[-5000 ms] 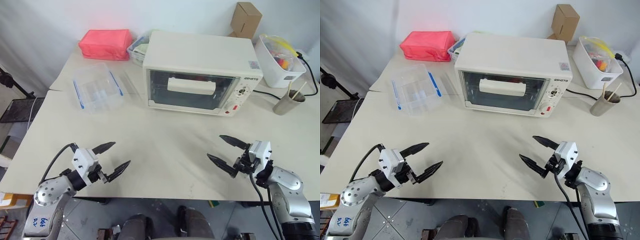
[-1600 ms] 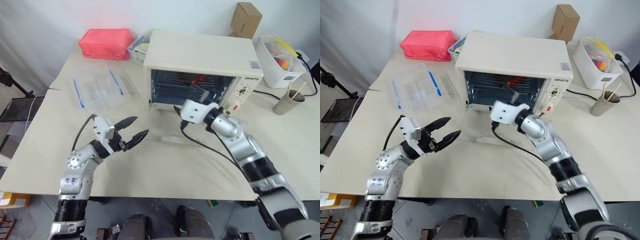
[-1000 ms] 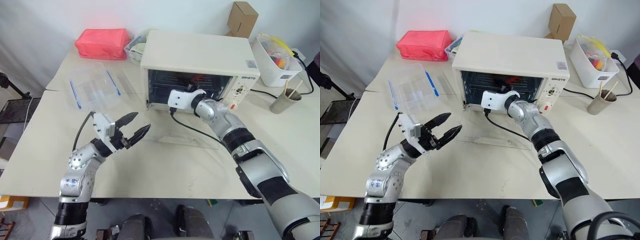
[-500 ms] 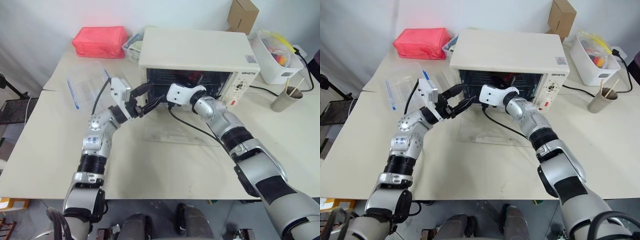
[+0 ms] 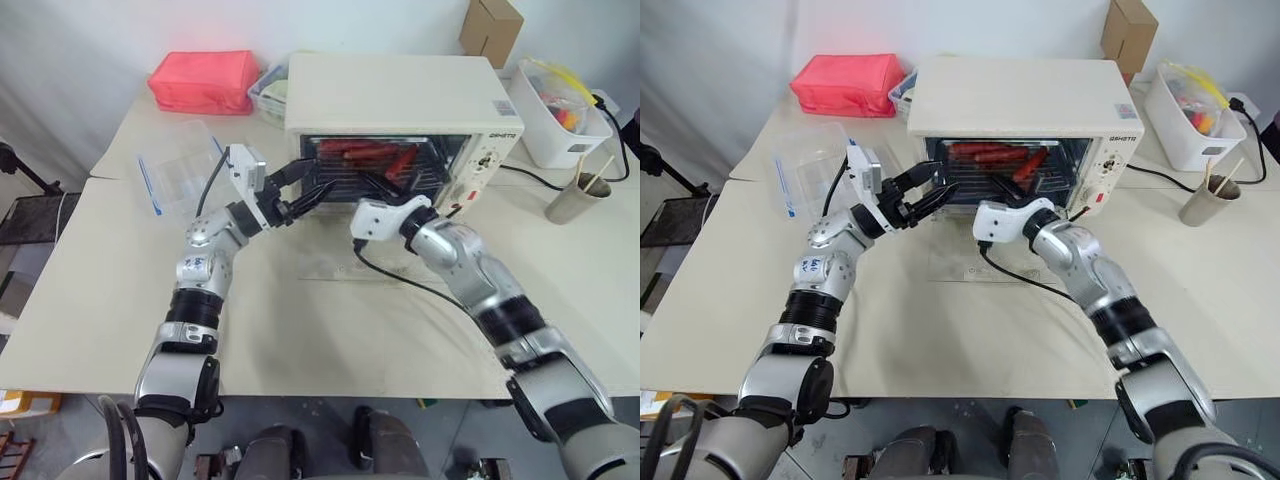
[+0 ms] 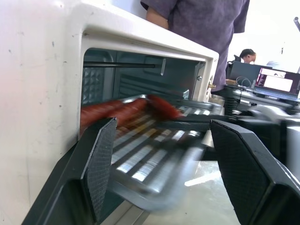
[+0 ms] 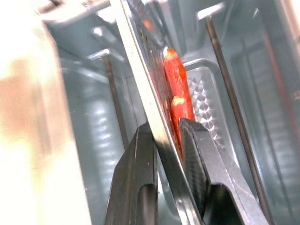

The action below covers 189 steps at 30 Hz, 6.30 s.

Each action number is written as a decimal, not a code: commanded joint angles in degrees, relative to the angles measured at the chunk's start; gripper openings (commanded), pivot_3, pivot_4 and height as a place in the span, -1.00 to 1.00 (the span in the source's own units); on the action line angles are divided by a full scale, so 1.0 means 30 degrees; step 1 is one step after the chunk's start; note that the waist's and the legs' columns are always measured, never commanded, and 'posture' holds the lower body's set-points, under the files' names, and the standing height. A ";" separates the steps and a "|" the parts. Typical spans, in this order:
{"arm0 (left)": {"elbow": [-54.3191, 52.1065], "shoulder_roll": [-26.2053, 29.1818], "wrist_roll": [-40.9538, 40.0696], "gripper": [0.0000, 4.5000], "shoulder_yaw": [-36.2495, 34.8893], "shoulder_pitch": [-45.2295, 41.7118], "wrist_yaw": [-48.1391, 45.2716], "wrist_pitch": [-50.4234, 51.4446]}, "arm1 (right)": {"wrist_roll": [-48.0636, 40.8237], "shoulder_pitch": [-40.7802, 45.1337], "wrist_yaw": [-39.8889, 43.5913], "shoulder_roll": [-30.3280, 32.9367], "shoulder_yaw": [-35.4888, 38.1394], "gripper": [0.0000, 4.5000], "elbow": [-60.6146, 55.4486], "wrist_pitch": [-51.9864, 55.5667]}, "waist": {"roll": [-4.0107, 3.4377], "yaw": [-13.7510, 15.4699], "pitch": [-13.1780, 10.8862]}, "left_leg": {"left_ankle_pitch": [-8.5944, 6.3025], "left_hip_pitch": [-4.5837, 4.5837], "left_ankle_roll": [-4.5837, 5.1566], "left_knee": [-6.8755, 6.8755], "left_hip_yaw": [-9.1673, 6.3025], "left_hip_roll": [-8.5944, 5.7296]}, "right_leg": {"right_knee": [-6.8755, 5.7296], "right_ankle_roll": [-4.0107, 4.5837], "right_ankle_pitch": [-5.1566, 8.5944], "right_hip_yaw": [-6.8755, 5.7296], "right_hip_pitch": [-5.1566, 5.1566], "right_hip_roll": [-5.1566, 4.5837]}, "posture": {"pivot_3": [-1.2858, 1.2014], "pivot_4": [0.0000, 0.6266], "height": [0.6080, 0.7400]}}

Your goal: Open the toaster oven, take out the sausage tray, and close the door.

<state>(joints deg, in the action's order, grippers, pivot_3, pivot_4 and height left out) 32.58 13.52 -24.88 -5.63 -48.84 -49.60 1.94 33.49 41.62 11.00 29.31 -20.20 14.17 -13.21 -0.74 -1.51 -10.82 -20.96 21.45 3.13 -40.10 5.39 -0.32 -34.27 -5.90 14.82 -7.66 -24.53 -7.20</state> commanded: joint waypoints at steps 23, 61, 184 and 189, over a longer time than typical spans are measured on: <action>-0.7149 0.1954 -0.3340 0.51 -0.2115 0.4468 0.0712 0.6768 | 0.0845 -0.6451 0.3011 0.1505 0.1945 -0.81 -0.9717 0.1108 | 0.0018 0.0072 -0.0005 | 0.0035 -0.0053 -0.0030 -0.0006 0.0000 0.0001 | -0.0049 0.0003 0.0001 0.0034 0.0020 -0.0003 | 0.03 -0.52 1.00; -0.7874 0.0327 -2.5031 0.51 -0.6529 0.5455 1.9627 2.4925 | 0.1403 -0.5309 0.3510 0.1295 0.1251 -0.81 -0.8818 -0.2289 | 0.0074 0.0488 0.0007 | 0.0052 -0.0127 -0.0078 -0.0027 -0.0028 -0.0024 | -0.0126 0.0014 0.0007 0.0274 0.0050 -0.0004 | 0.03 -0.52 1.00; 0.0232 0.1599 -1.7815 -1.00 0.1299 0.3031 1.2711 2.6345 | -2.2858 -2.1898 1.6985 0.3482 1.8348 0.98 -1.2142 0.4119 | -0.0038 0.2155 0.0073 | -0.0091 -0.0416 -0.0139 0.0030 -0.0021 -0.0181 | 0.0148 -0.0091 -0.0053 0.0401 0.0390 -0.0146 | 0.03 -0.52 1.00; 0.1348 0.0926 -1.4624 -1.00 0.1427 0.1985 1.1423 2.6298 | -2.3036 -2.3298 1.7130 0.3338 1.9664 0.98 -1.2095 0.4105 | -0.0113 0.2494 0.0126 | -0.0095 -0.0415 -0.0139 0.0041 -0.0043 -0.0312 | 0.0208 -0.0200 -0.0114 0.0489 0.0415 -0.0283 | 0.03 -0.52 1.00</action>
<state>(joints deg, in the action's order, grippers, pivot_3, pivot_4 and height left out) 33.65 17.91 -74.21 -3.49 -43.54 -14.98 81.78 -34.69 -27.57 62.08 39.84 36.50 -20.62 -0.04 -1.08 5.98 -10.44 -21.25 20.20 2.71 -39.98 5.27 -1.28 -33.60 -6.58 14.44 -6.20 -23.25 -8.19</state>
